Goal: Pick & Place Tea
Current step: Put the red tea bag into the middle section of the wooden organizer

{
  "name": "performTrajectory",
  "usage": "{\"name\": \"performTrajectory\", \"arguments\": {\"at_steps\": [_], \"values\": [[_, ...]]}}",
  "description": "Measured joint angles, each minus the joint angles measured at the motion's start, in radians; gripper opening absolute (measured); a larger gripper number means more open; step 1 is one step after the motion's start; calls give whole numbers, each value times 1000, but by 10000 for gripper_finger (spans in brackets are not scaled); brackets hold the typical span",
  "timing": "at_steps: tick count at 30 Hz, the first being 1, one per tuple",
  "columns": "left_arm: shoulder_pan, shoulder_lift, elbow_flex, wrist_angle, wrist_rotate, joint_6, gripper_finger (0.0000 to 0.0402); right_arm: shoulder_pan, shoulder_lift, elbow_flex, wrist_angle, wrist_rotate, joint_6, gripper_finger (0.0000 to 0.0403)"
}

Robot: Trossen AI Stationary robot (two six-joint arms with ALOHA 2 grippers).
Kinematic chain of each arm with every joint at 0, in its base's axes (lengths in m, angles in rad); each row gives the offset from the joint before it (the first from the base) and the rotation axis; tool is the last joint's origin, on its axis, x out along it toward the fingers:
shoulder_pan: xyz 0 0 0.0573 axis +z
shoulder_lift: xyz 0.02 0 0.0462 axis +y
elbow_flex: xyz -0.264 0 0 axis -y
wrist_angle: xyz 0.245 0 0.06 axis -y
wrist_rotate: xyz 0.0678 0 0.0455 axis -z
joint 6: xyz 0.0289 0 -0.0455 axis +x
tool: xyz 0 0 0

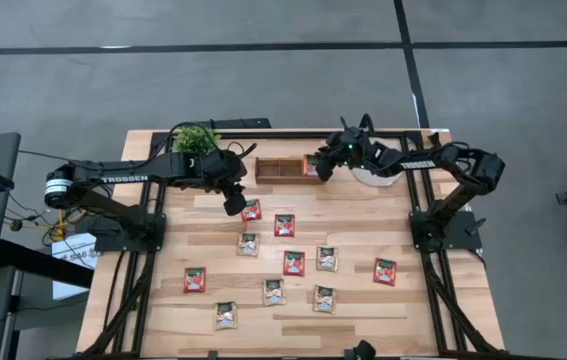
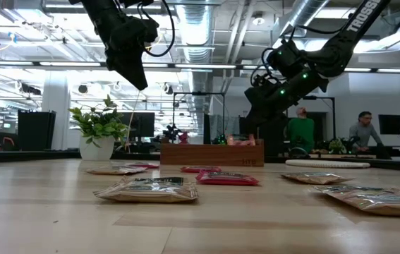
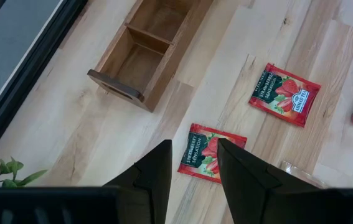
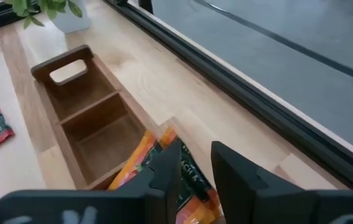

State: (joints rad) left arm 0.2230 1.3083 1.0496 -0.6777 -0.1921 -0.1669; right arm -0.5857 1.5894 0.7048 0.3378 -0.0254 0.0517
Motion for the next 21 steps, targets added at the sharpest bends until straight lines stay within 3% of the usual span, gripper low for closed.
{"name": "performTrajectory", "arguments": {"at_steps": [9,17,21], "values": [[0,0,0,0,0,-1,121,34,-8,78,-85,-2,-9,67],[0,0,0,0,0,-12,121,118,-8,251,-542,-2,-87,57],[0,0,0,-4,0,-57,121,191,-49,269,-662,-2,-131,47]]}}
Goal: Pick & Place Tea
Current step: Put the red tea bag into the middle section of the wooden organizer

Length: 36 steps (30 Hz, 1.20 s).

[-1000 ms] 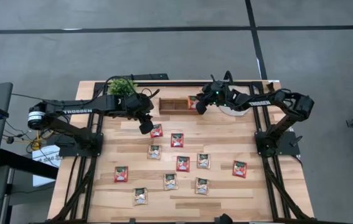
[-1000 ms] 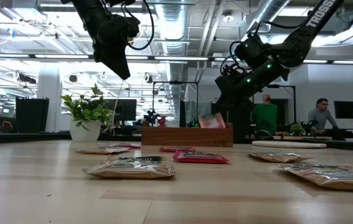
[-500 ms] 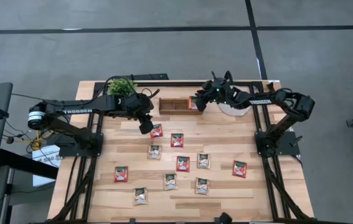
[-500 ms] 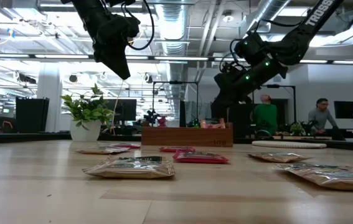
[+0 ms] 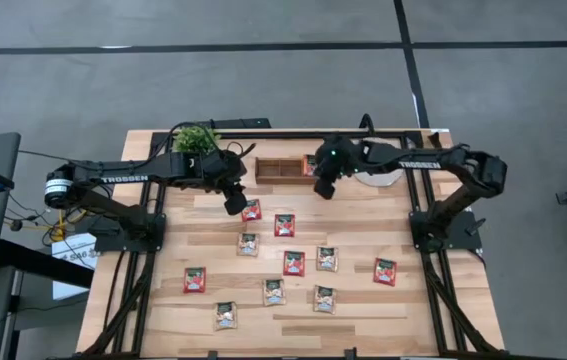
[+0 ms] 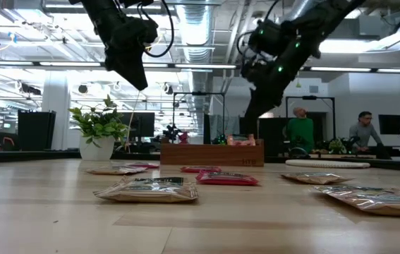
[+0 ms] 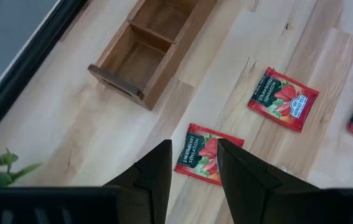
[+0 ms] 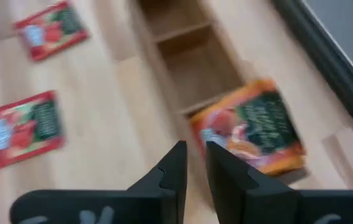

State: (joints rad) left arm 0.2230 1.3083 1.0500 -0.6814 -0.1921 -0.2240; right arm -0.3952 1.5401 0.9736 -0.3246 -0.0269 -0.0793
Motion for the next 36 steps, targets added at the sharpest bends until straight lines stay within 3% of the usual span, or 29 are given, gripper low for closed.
{"name": "performTrajectory", "arguments": {"at_steps": [9,15,20,29,36], "values": [[-17,0,0,-45,44,-60,122,134,-244,1,-360,0,20,2],[-36,0,0,-51,43,-78,122,244,-398,0,-695,3,190,10],[-53,0,0,-51,43,-88,122,375,-495,-1,-875,3,368,10],[-91,0,0,-51,42,-147,121,614,-662,-178,-910,1,783,16],[-123,0,0,-50,42,-189,122,791,-708,-320,-814,-2,1030,68]]}}
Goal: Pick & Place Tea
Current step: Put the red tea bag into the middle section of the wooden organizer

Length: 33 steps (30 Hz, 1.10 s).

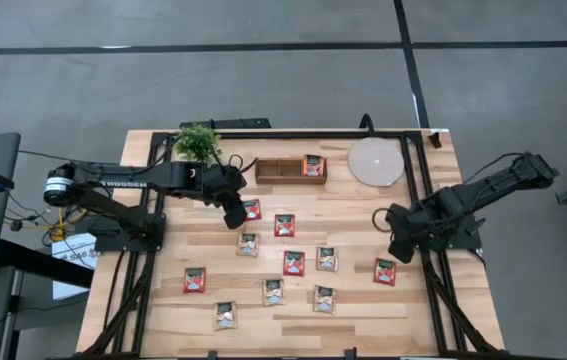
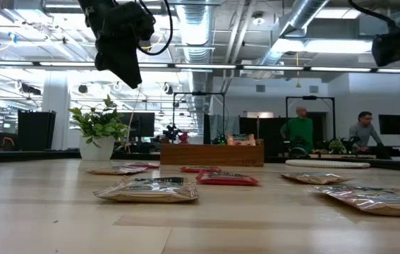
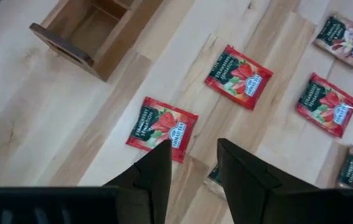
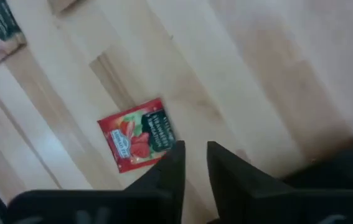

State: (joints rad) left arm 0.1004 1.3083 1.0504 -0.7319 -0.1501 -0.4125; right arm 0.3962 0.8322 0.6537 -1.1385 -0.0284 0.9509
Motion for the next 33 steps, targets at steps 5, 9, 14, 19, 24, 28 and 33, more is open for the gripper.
{"name": "performTrajectory", "arguments": {"at_steps": [5,9,14,19,24,28,33], "values": [[-10,0,0,0,0,-8,121,94,8,-48,85,-2,122,108],[-10,0,0,0,0,-14,122,156,48,-55,95,-1,195,125],[-10,0,0,0,-1,-16,122,201,141,-55,122,-5,219,127],[-10,0,0,1,-3,-16,122,203,256,-55,183,-24,193,123],[-9,0,0,1,-3,-16,122,184,358,-55,194,-24,173,131],[-9,0,0,0,-3,-16,122,165,410,-55,226,-27,110,141],[-9,0,0,1,-3,-16,121,127,448,-55,244,-49,40,153]]}}
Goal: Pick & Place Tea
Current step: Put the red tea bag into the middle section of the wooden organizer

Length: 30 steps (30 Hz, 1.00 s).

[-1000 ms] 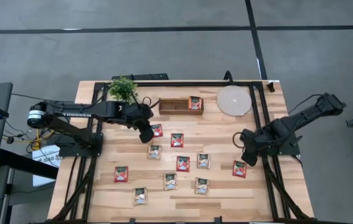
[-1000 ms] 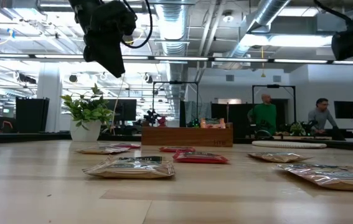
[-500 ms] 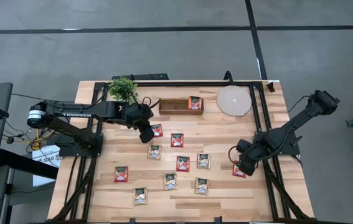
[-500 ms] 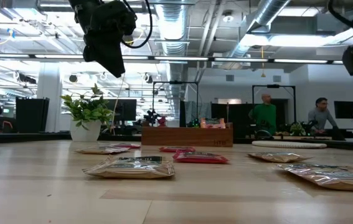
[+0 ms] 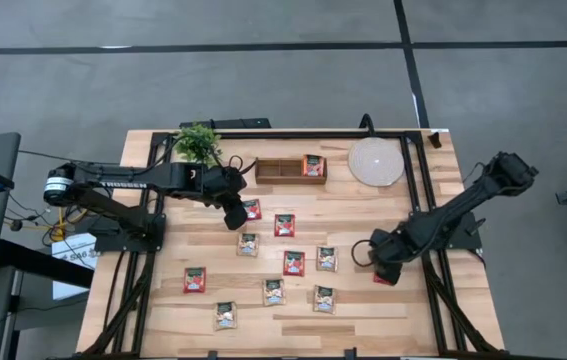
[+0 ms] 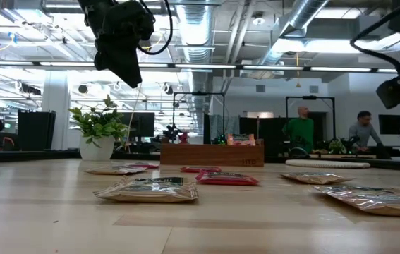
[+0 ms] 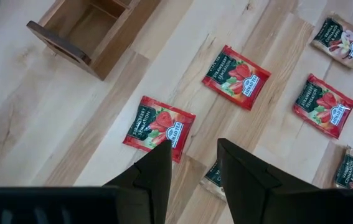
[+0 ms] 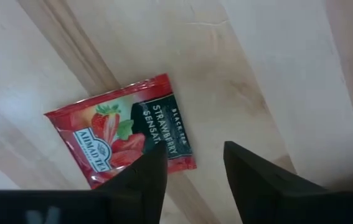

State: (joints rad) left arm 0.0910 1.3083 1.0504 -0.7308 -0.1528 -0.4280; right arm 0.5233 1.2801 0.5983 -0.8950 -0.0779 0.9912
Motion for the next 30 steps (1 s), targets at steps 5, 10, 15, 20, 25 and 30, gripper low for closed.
{"name": "performTrajectory", "arguments": {"at_steps": [5,10,15,20,25,30], "values": [[0,0,0,-1,0,0,122,-38,17,0,6,-9,-68,157],[0,0,0,0,0,0,122,-62,18,0,14,-29,-110,155],[0,0,0,-1,0,0,122,-58,18,-37,29,-74,-101,159],[0,0,0,-1,0,8,122,-40,12,-99,64,-101,-46,162],[0,0,0,-1,0,12,122,-36,12,-105,72,-100,-40,158],[0,0,0,-1,0,12,122,-37,13,-106,72,-100,-39,135]]}}
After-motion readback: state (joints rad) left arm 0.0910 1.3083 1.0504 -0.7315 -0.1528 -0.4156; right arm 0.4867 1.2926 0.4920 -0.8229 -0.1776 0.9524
